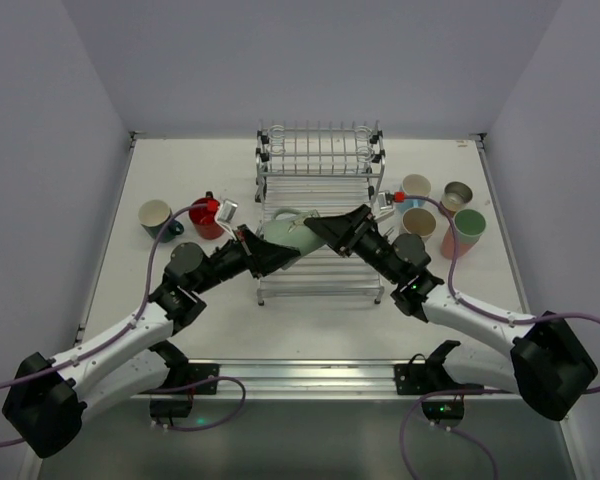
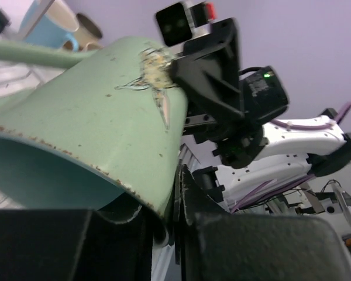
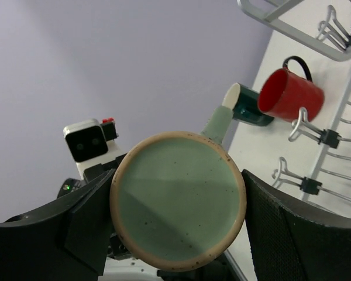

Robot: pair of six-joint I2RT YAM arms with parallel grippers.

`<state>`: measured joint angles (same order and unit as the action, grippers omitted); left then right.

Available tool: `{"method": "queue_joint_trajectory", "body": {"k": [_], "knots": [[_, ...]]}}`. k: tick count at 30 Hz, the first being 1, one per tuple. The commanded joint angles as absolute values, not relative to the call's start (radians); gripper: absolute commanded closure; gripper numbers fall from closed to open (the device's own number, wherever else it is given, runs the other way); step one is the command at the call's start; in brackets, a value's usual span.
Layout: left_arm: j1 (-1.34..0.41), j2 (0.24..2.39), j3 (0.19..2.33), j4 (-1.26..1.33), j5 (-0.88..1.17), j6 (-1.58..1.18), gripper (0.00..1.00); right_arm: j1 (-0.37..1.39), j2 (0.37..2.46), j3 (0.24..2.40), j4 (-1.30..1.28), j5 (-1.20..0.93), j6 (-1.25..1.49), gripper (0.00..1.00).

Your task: Unload the cups from the dish rack

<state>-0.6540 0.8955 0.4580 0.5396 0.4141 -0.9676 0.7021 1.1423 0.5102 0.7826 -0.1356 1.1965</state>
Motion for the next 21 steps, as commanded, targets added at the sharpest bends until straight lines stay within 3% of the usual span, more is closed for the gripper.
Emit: {"method": "queue_joint_trajectory", "body": {"k": [1, 2, 5, 6, 9, 11, 21], "knots": [[-0.67, 0.887, 0.479, 0.692, 0.376, -0.95, 0.93, 0.706, 1.152, 0.503, 0.989, -0.169, 1.249, 0.84], [-0.67, 0.887, 0.483, 0.681, 0.365, -0.943, 0.99, 0.707, 1.158, 0.499, 0.994, -0.173, 1.252, 0.83], [-0.672, 0.89, 0.5, 0.654, 0.35, -0.917, 1.0, 0.706, 1.163, 0.489, 1.0, -0.184, 1.258, 0.75], [-0.67, 0.888, 0.509, 0.646, 0.345, -0.908, 1.0, 0.707, 1.166, 0.486, 1.0, -0.189, 1.258, 0.61], [-0.67, 0.874, 0.534, 0.608, 0.315, -0.873, 1.0, 0.706, 1.173, 0.486, 0.993, -0.212, 1.256, 0.33], [-0.672, 0.865, 0.56, 0.574, 0.288, -0.844, 1.0, 0.706, 1.174, 0.479, 0.992, -0.213, 1.255, 0.01], [-0.672, 0.802, 0.721, 0.378, 0.173, -0.706, 1.0, 0.706, 1.163, 0.468, 0.968, -0.233, 1.235, 0.01]]}}
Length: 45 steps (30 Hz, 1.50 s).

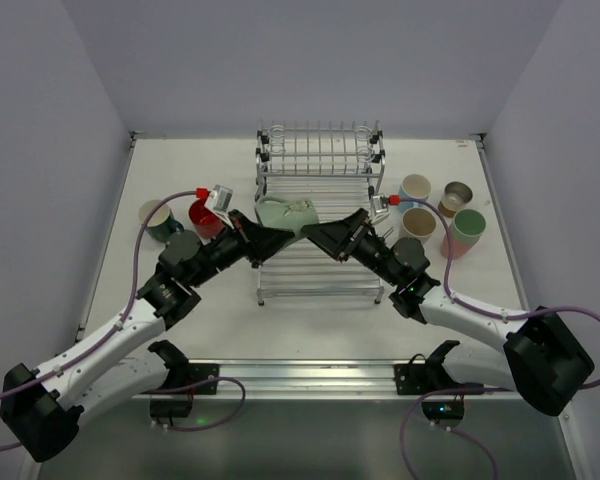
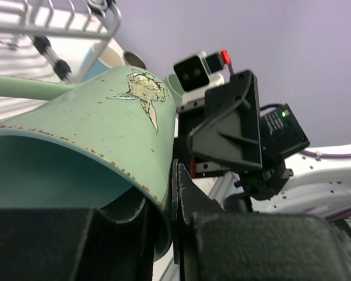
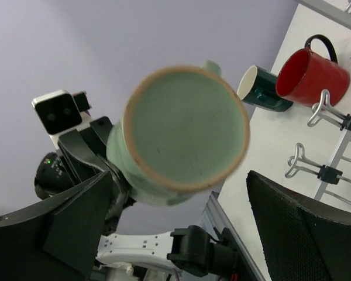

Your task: Unload the cups from the dish rack

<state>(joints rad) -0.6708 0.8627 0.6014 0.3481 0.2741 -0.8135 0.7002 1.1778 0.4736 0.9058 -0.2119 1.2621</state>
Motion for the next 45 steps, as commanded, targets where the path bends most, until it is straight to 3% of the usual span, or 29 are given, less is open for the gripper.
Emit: {"method": "queue_joint_trajectory", "body": {"k": [1, 6, 21, 32, 45], "knots": [[-0.67, 0.795, 0.726, 0.371, 0.164, -0.701, 1.0, 0.706, 1.161, 0.466, 0.968, -0.233, 1.235, 0.01], [-0.672, 0.765, 0.73, 0.388, 0.163, -0.695, 1.0, 0.703, 1.155, 0.468, 0.968, -0.242, 1.23, 0.01], [-0.67, 0.669, 0.899, -0.276, -0.178, -0.471, 1.0, 0.664, 1.057, 0.449, 0.841, -0.238, 1.161, 0.01], [-0.669, 0.798, 1.019, -0.609, -0.38, -0.408, 1.0, 0.664, 1.059, 0.463, 0.767, -0.245, 1.114, 0.01], [-0.413, 0.903, 0.897, -0.598, -0.153, -0.374, 1.0, 0.664, 0.956, 0.479, 0.594, -0.222, 0.986, 0.01]]}}
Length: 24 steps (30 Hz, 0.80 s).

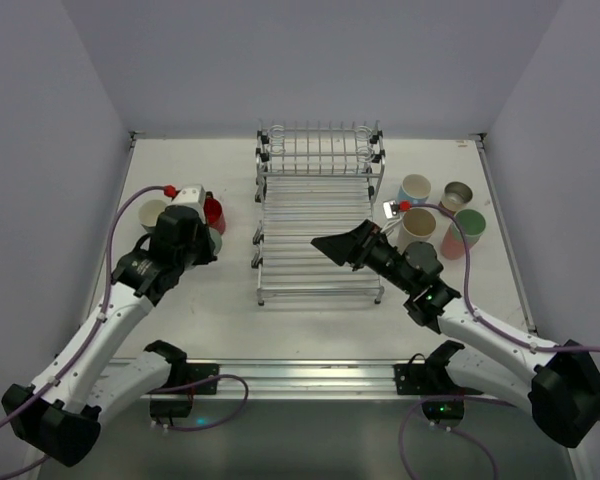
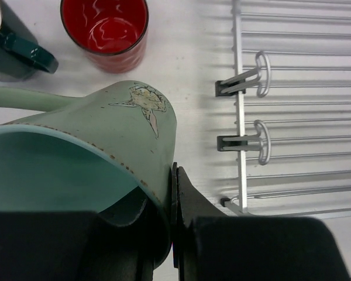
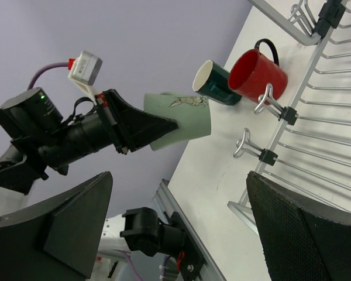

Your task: Unload the cups from the dish rack

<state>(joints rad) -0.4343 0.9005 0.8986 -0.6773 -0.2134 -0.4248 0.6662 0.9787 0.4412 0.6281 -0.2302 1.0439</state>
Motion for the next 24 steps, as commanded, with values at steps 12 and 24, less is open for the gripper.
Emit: {"method": "queue_joint_trajectory", "body": {"k": [12, 24], "knots": [[-0.344, 1.155, 0.91, -0.664, -0.135, -0.341, 1.0, 0.664, 0.948, 0.506, 0.531, -0.281, 0.919, 0.01], [-0.308, 1.411, 0.977, -0.69, -0.123, -0.275, 1.0, 0.666, 0.891, 0.526, 0.379, -0.322, 0.822, 0.01]]}}
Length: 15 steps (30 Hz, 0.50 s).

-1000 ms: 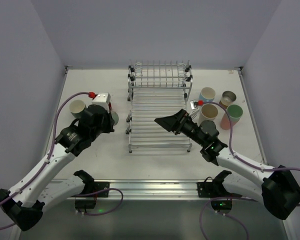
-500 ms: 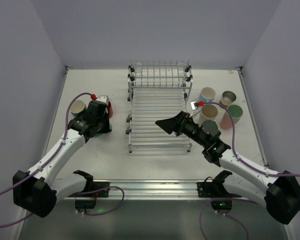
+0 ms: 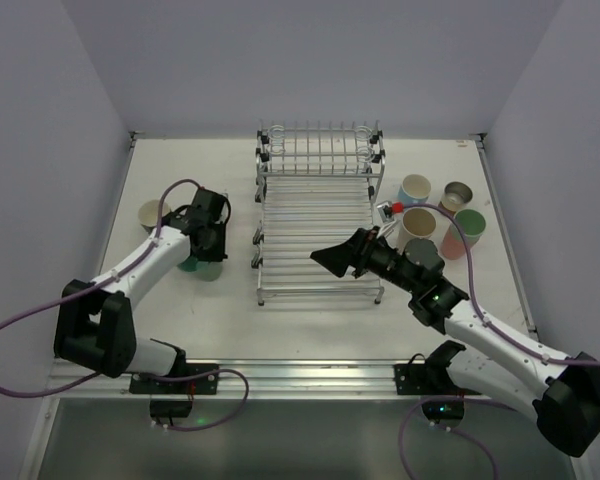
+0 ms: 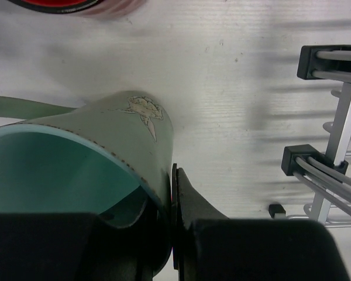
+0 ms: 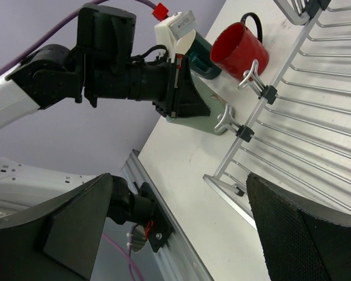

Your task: Unload the cups from the dish rack

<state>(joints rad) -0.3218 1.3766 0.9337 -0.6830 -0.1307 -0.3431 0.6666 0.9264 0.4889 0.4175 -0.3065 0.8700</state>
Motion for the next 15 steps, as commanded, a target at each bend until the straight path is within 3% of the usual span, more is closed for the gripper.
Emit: {"method": "queue_joint_trajectory", "body": {"k": [1, 3, 4, 7, 15], "knots": [[-0.308, 1.423, 0.997, -0.698, -0.135, -0.273, 1.0, 0.666, 0.878, 0.529, 0.364, -0.319, 0.807, 0.01], [-0.308, 1.44, 1.015, -0.709, -0.141, -0.268, 1.0, 0.666, 0.862, 0.535, 0.33, -0.308, 0.792, 0.01], [-0.308, 1.44, 1.02, -0.71, -0.143, -0.268, 0.8, 0.664, 0.848, 0.537, 0.322, -0.298, 0.785, 0.01], [-0.308, 1.417, 1.034, -0.718, -0.156, -0.27, 0.5, 0.666, 0.838, 0.548, 0.299, -0.288, 0.775, 0.01], [-0.308, 1.356, 1.055, -0.718, -0.135, -0.267, 0.32, 0.666, 0.816, 0.6, 0.223, -0.291, 0.758, 0.01]]}}
